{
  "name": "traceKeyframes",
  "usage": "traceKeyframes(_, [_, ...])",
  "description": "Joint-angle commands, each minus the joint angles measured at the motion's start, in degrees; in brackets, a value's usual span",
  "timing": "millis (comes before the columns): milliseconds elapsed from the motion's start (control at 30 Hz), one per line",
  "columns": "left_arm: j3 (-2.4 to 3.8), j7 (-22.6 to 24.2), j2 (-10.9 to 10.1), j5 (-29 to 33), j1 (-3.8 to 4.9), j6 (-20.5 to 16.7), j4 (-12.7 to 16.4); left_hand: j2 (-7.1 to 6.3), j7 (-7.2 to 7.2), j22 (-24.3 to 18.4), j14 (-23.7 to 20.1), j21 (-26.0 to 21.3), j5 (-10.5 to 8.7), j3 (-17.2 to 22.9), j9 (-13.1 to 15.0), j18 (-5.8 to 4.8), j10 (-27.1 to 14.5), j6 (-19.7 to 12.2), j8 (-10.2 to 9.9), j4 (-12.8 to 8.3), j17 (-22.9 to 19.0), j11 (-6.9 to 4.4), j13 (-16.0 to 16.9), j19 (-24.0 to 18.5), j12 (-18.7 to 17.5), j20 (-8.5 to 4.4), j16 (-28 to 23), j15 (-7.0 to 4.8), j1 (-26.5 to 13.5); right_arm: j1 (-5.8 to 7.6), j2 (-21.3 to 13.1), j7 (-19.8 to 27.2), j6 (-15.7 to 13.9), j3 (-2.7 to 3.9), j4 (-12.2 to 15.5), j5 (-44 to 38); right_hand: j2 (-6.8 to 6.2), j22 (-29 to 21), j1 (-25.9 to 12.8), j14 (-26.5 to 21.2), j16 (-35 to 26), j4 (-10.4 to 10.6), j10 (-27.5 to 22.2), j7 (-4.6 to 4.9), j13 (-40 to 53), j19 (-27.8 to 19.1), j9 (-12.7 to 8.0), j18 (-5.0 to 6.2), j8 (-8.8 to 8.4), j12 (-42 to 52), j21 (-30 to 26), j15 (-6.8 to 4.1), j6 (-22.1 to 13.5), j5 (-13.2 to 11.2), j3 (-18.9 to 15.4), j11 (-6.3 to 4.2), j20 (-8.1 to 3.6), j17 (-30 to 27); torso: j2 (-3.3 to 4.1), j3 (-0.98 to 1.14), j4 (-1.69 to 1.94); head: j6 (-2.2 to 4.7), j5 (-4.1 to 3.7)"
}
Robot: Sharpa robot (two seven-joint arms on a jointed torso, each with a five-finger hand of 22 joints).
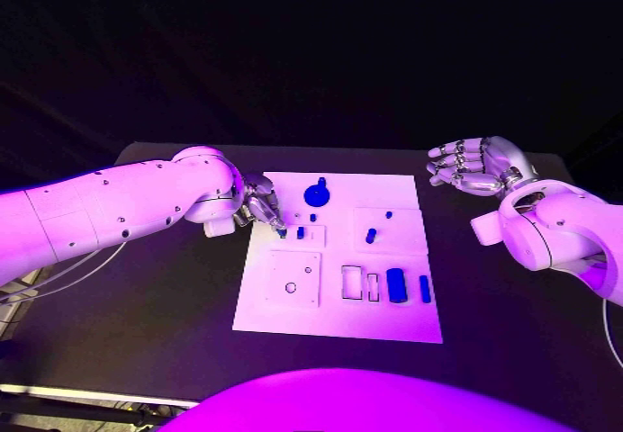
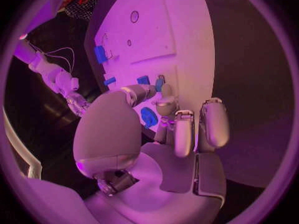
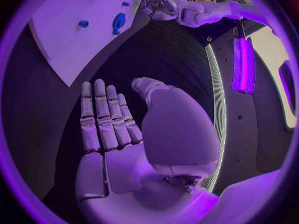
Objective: Assemble the parts on the task board
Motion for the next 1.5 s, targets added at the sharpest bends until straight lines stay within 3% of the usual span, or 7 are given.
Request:
traceKeyframes(33, [-0.04,0.0,0.1,-0.3,0.02,1.5,-0.1,0.28,-0.4,0.1,5.6,0.3,0.17,10.4,0.1,-0.71,0.2,0.2,0.2,-10.8,14.0,-0.31,0.1,0.3,0.2,-0.16,-0.1,-0.4,0.2,-0.05,0.0,0.6,0.6,0.02,0.0,0.0,0.0,-0.1,-0.4,-0.1,-0.2,-0.4,-0.3,3.05,-0.1,-0.3,-0.1,0.65,0.29,0.3,-0.2,0.05,-0.3,0.3,0.0,-0.06,-0.1,-0.1,0.0,-0.01,0.0,0.01,0.02])
traceKeyframes(1500, [-0.13,0.0,0.7,0.1,0.01,3.4,-0.4,0.31,-0.4,0.1,5.6,0.3,0.67,10.3,0.2,-0.71,0.5,0.4,0.0,-11.1,14.0,-0.31,0.4,0.3,0.4,-0.17,-0.1,-0.39,-0.1,-0.18,0.1,0.6,0.6,0.02,0.0,0.0,0.05,-0.4,-0.4,0.0,-0.4,-0.5,-0.4,3.06,-0.3,-0.3,-0.1,0.67,0.33,0.3,-0.2,0.06,-0.3,0.3,0.0,-0.04,-0.07,-0.2,-0.02,0.08,0.0,0.01,-0.03])
